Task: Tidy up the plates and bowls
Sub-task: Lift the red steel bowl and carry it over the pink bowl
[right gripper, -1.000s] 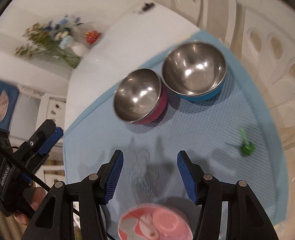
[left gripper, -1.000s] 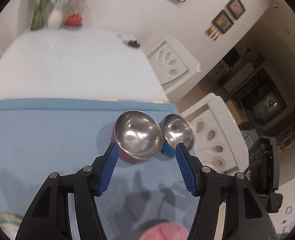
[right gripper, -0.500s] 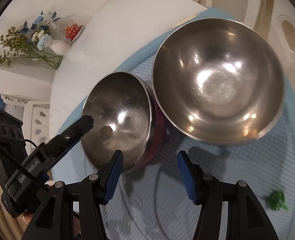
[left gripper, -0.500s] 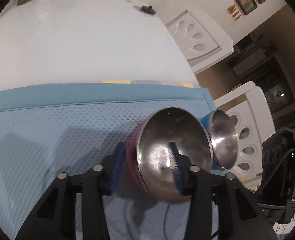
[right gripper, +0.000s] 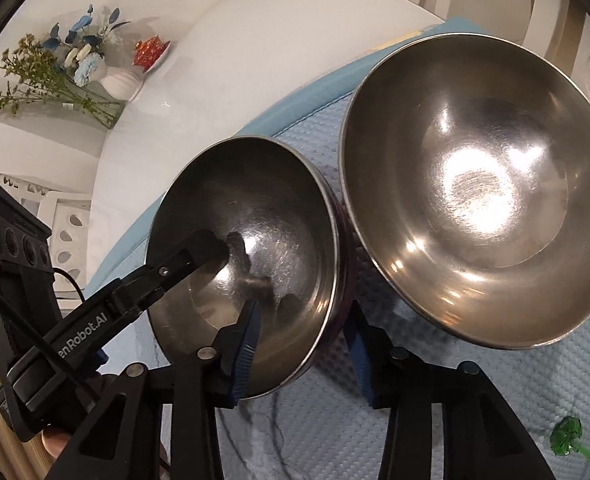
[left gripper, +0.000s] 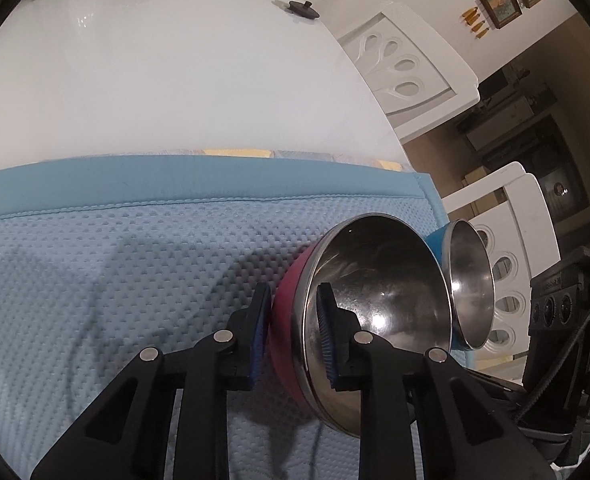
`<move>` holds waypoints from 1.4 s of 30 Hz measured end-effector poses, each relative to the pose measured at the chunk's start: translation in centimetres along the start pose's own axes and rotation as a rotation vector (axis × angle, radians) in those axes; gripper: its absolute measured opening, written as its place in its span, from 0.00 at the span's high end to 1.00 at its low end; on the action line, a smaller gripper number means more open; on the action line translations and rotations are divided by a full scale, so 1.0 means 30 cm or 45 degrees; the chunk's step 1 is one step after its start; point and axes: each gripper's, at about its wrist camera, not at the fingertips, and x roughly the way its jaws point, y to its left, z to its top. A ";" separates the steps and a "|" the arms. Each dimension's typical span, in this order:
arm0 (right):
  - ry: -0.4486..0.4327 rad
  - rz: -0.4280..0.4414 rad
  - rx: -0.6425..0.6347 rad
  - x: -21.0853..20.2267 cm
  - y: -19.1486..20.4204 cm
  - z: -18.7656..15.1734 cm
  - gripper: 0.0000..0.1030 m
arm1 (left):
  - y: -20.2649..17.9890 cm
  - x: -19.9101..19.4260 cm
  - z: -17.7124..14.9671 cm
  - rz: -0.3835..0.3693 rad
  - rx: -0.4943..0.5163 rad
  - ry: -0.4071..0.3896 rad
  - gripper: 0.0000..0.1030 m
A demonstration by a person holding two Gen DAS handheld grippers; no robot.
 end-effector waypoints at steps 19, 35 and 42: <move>-0.154 0.062 -0.209 -0.335 0.200 -0.166 0.65 | -0.209 -0.445 -0.098 0.066 0.186 -0.322 0.80; -0.256 0.094 -0.324 -0.675 0.279 -0.542 0.65 | -0.399 -0.776 -0.446 0.034 0.263 -0.518 0.80; -0.210 0.044 -0.321 -0.711 0.202 -0.707 0.65 | -0.422 -0.772 -0.629 0.004 0.236 -0.492 0.80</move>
